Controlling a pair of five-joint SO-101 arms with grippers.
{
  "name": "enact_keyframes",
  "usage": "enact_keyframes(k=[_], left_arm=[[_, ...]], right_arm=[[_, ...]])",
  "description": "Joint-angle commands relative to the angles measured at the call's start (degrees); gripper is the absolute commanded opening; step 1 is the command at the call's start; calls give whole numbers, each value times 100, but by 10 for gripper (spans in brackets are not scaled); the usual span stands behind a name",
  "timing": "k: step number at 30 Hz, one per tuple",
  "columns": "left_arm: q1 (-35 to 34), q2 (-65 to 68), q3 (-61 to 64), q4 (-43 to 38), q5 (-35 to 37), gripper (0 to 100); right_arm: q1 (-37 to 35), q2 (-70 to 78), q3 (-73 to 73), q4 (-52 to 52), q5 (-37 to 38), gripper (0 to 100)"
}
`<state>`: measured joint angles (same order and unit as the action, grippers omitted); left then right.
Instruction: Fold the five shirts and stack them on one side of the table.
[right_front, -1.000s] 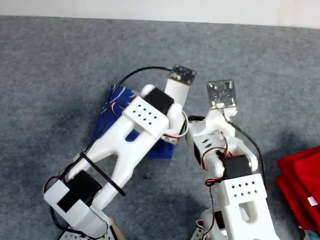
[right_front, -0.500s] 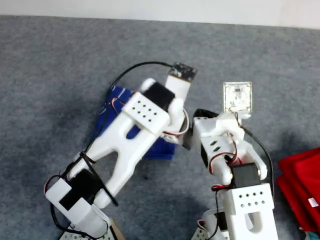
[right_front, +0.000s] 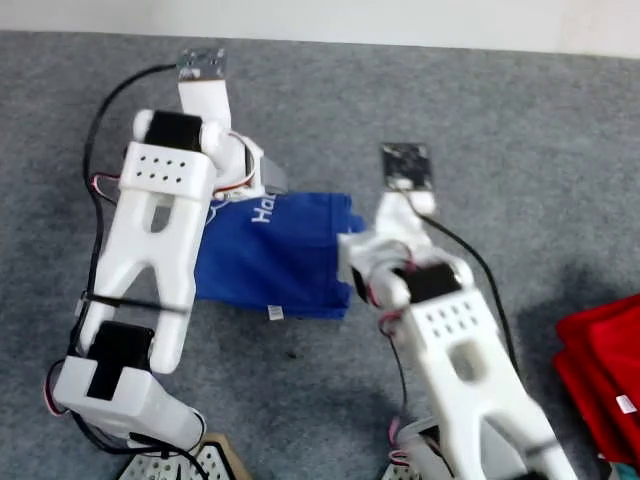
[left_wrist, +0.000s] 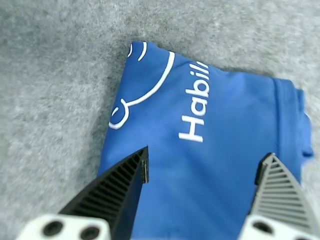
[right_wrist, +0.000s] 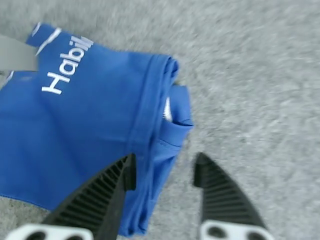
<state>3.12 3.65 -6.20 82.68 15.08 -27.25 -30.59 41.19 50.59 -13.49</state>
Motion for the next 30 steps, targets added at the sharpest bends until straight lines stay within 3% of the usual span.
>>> enact_keyframes(k=[1,7,19,26,30], left_arm=[[-198,-154,848,-1169,149,348],[-444,-154,1332,-1767,158,348],[-479,-154,1385,-1758,158,348],[-488,-154,1385,-1758,158,348],[-497,-154,1385,-1758,158,348]], right_arm=[[-303,840,-769,66,-229,291],[-400,1912,-1095,31,-273,302],[-418,3284,-1174,-576,-598,303],[-848,3503,-1174,-611,-862,299],[-1024,3626,-1191,-778,-826,214]])
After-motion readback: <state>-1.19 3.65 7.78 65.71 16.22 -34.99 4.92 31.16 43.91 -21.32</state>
